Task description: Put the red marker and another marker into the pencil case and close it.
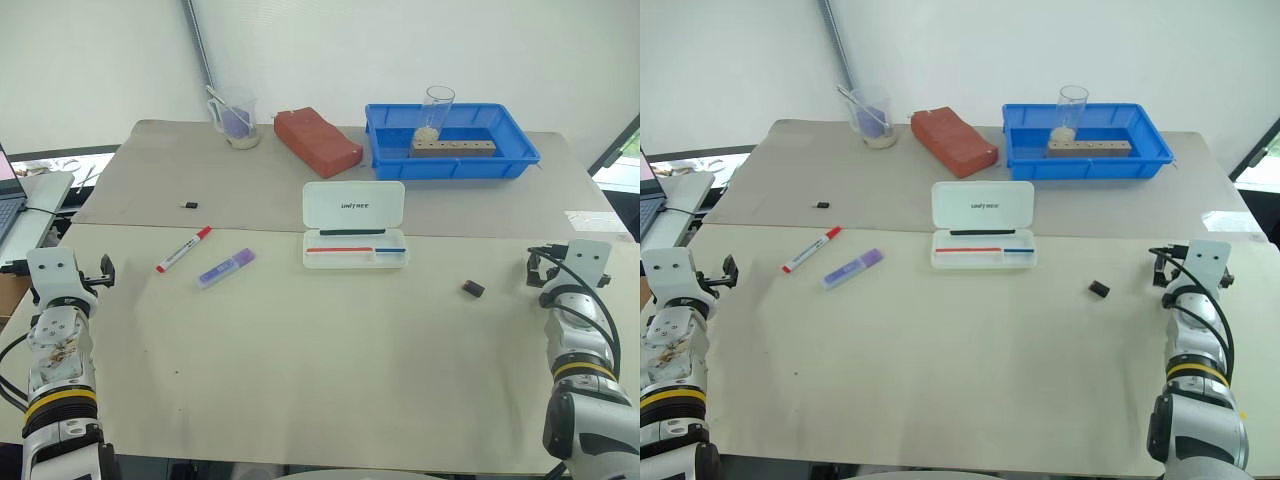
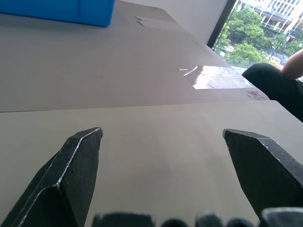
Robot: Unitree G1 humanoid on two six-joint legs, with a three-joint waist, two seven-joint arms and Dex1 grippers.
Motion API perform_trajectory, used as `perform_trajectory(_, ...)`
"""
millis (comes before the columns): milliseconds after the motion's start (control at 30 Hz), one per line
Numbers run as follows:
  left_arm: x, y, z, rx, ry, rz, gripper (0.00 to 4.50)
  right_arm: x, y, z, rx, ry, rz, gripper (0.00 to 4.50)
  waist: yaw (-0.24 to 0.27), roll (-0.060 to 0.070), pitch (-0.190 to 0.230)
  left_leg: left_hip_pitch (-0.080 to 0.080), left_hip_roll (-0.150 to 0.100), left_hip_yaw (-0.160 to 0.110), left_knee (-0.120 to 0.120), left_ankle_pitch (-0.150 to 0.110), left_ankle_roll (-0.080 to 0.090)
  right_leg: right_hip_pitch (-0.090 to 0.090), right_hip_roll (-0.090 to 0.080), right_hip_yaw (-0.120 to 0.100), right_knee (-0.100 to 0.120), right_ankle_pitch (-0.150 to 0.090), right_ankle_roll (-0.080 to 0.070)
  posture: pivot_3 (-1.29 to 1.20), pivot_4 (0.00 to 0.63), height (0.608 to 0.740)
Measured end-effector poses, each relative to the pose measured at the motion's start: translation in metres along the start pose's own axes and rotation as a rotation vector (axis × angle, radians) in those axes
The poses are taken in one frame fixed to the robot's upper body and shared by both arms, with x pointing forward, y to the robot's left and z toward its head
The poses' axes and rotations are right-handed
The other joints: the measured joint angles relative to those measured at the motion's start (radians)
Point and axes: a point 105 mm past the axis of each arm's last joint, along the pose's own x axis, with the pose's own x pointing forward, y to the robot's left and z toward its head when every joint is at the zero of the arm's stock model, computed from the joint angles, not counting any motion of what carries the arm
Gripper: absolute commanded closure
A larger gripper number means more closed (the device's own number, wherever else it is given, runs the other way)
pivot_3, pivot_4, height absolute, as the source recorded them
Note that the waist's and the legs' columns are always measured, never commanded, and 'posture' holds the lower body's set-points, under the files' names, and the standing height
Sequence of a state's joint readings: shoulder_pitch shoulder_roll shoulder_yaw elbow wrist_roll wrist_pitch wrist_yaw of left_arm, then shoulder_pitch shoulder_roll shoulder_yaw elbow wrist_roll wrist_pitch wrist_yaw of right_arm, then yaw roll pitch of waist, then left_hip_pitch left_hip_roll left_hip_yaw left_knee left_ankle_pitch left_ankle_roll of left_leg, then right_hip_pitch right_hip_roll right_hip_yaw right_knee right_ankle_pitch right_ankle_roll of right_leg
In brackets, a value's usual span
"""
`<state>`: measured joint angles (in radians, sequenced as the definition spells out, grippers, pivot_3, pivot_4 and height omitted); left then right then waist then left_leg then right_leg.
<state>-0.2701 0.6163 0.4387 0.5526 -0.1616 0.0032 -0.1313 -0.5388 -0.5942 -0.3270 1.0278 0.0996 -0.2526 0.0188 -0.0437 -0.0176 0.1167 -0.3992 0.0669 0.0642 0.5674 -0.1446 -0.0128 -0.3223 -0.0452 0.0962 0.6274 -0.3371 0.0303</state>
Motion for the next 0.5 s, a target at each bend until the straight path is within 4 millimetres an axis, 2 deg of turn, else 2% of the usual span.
perform_trajectory(133,-0.004,0.002,0.001,-0.016,-0.006,-0.011,0.02,0.001,0.002,0.002,-0.002,-0.005,0.010,0.00,-0.001,0.000,0.000,0.000,0.000,0.000,0.000,0.000,0.000,0.000,0.000,0.000,0.000,0.000,0.000,0.00,0.150,0.740)
perform_trajectory(233,-0.010,-0.004,0.011,-0.020,-0.032,-0.107,0.02,0.002,0.009,0.009,-0.023,-0.025,0.069,0.00,-0.003,0.000,0.000,0.000,0.000,0.000,-0.001,0.000,0.000,-0.001,0.000,0.000,0.000,0.000,0.000,0.00,0.150,0.740)
perform_trajectory(267,-0.012,-0.008,0.017,-0.012,-0.048,-0.153,0.02,0.002,0.014,0.014,-0.032,-0.041,0.101,0.00,-0.003,0.000,0.000,0.000,0.000,0.000,-0.001,0.000,-0.001,-0.001,0.000,0.000,0.000,0.000,0.000,0.00,0.150,0.740)
perform_trajectory(367,-0.018,-0.025,0.054,0.055,-0.121,-0.333,0.02,0.001,0.032,0.035,-0.059,-0.099,0.236,0.00,-0.001,0.000,0.000,0.000,0.001,0.000,-0.002,-0.001,-0.002,-0.001,0.000,0.000,0.000,0.000,0.000,0.00,0.150,0.740)
perform_trajectory(433,-0.027,-0.045,0.079,0.091,-0.150,-0.496,0.02,-0.008,0.050,0.046,-0.098,-0.130,0.381,0.00,0.004,0.001,0.000,-0.001,0.001,0.000,-0.002,-0.001,-0.002,0.000,0.000,-0.001,0.000,0.000,0.000,0.00,0.150,0.740)
perform_trajectory(500,-0.038,-0.075,0.101,0.157,-0.168,-0.691,0.02,-0.026,0.069,0.053,-0.108,-0.140,0.555,0.00,0.012,0.001,0.001,-0.002,0.001,0.000,-0.002,-0.002,-0.004,0.000,-0.001,-0.001,0.000,0.000,0.000,0.00,0.150,0.740)
